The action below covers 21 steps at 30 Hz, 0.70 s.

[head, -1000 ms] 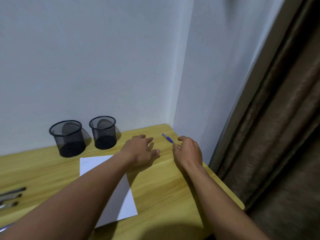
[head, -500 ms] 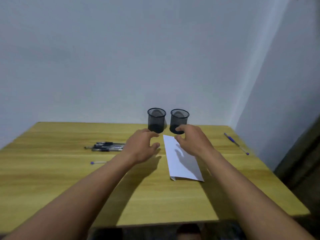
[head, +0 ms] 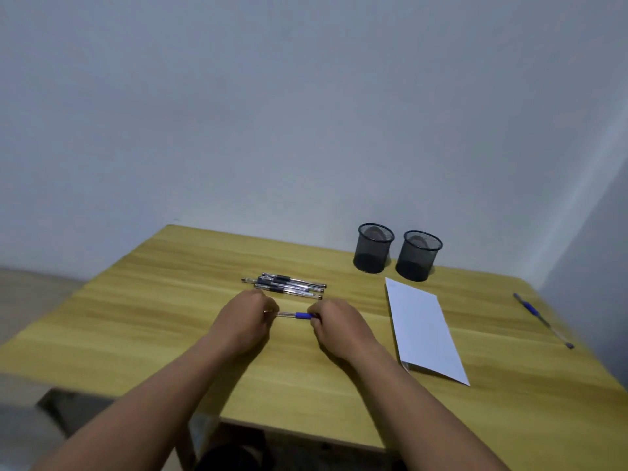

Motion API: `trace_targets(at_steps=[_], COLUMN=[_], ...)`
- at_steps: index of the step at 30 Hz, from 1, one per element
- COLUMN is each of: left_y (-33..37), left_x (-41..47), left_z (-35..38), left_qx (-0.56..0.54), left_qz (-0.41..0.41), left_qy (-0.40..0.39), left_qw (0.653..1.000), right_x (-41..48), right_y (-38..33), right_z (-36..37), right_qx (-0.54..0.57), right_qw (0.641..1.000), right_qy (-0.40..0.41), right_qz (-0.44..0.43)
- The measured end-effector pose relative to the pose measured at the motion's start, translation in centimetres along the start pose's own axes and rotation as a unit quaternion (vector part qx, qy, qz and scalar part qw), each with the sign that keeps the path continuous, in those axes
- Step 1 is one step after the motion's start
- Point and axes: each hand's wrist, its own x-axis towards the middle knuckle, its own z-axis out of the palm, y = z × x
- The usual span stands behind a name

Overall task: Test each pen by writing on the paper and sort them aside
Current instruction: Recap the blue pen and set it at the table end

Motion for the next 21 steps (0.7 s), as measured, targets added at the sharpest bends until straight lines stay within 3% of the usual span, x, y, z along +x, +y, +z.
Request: trace_targets(at_steps=[8,14,17,21], left_y=[0.5,5.4,8.2,10.9], left_x=[2.1,3.1,3.6,4.2], left_z=[-1.0,-2.8,-2.7,-2.2], left_qx=[-0.041,-0.172,-0.278,-0.372], left_qz=[0.07,0.048,0.032,0.043], left_qy=[0.06,0.262,0.188,0.088], left_qw=[0.995,0.948,0.942,0.923], right_x=[-0.1,0.1,0.1,-0.6], right_y=[0.2,0.9,1.7,2.9], right_z=[-1.3,-4.6,-6.6,-8.6], right_qx=[0.004,0.175,0.365,0.594], right_qw=[0.997,0.972,0.904,0.762], right_qy=[0.062,0.144,0.18,0.189], right_qz=[-0.036,0.065,0.128,0.175])
